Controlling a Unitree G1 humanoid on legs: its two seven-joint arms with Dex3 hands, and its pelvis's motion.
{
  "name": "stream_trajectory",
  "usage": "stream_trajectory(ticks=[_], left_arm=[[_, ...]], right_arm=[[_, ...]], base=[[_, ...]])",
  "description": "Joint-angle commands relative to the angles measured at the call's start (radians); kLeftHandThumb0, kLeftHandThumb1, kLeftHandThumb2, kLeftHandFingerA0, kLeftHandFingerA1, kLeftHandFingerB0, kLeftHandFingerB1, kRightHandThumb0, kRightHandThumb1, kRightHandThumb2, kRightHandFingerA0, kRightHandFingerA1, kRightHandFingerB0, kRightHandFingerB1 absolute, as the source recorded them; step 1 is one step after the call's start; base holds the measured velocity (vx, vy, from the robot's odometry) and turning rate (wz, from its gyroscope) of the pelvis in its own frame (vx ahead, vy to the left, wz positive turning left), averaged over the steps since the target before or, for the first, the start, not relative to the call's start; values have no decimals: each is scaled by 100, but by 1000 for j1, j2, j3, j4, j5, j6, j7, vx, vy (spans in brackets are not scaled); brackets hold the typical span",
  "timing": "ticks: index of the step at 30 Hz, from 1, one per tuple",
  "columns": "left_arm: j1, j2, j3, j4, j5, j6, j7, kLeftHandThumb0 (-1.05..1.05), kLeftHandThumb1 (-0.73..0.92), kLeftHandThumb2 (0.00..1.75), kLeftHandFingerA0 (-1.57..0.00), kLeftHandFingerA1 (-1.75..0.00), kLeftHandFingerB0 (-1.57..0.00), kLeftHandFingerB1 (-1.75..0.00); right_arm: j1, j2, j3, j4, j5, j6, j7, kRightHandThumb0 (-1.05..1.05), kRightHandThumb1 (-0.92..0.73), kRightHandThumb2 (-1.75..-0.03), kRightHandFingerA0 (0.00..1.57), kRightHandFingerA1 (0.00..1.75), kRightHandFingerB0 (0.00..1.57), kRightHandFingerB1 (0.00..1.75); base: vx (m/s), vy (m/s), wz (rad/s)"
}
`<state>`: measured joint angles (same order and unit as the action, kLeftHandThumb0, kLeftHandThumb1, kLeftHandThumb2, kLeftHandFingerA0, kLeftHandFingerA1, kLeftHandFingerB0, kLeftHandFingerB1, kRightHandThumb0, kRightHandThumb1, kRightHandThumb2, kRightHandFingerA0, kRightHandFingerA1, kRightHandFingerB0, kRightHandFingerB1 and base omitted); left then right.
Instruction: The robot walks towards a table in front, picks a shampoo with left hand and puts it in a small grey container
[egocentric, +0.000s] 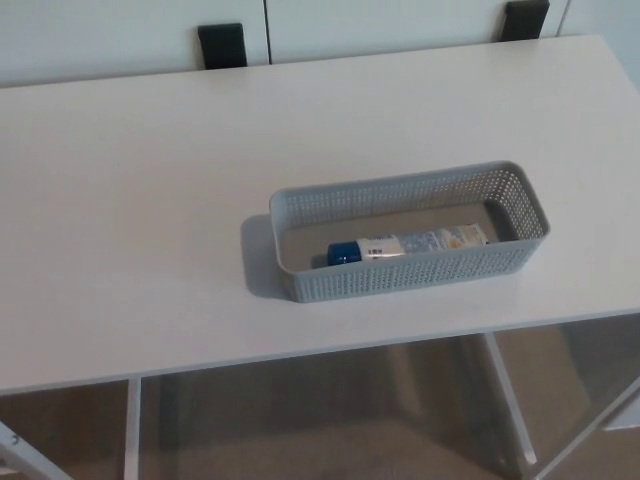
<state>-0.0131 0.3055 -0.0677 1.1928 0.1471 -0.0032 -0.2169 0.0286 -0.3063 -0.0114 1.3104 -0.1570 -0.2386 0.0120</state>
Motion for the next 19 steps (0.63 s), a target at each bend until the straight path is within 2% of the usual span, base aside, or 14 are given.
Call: stream_trajectory(ticks=[1, 3, 4, 5, 6, 11, 13, 14, 19], left_arm=[[1, 25, -58, 86, 89, -168, 157, -45, 53, 87, -52, -63, -40, -54], [-5, 25, -61, 96, 82, -178, 155, -47, 53, 86, -52, -62, -40, -53], [-9, 23, -58, 100, 76, -177, 144, -42, 66, 60, -55, -49, -44, -39], [-10, 21, -55, 102, 72, -177, 137, -42, 66, 60, -55, -49, -44, -39], [-13, 16, -59, 110, 74, -182, 136, -47, 54, 85, -49, -58, -37, -51], [-17, 14, -81, 118, 95, -201, 158, -48, 55, 89, -49, -62, -37, -53], [-19, 16, -78, 116, 90, -214, 150, -49, 55, 89, -50, -62, -38, -53], [-19, 16, -79, 117, 91, -218, 146, -45, 68, 60, -54, -51, -43, -40], [-38, 8, -81, 122, 97, -220, 153, -41, 70, 61, -53, -50, -40, -40]], right_arm=[[30, -9, 8, 13, -10, 18, 11, -30, -68, -59, 73, 48, 58, 41], [27, -8, 14, 6, -14, 16, 5, -30, -68, -60, 73, 49, 57, 41], [27, -10, 17, 3, -16, 14, 3, -29, -69, -60, 72, 48, 56, 41], [26, -12, 19, 2, -17, 14, 3, -29, -69, -60, 72, 48, 56, 41], [27, -17, 17, -2, -14, 11, 9, -30, -69, -60, 71, 47, 56, 41], [13, -19, 20, 5, -17, 21, 10, -30, -69, -61, 68, 46, 54, 40], [4, -20, 23, 4, -20, 24, 11, -30, -69, -60, 69, 46, 55, 40], [2, -20, 22, 6, -19, 23, 9, -30, -69, -60, 70, 46, 56, 40], [-12, -23, 25, 5, -20, 18, 6, -30, -69, -59, 72, 48, 57, 41]], base=[[0, 0, 0], [0, 0, 0], [0, 0, 0], [0, 0, 0], [0, 0, 0], [0, 0, 0], [0, 0, 0], [0, 0, 0], [0, 0, 0]])
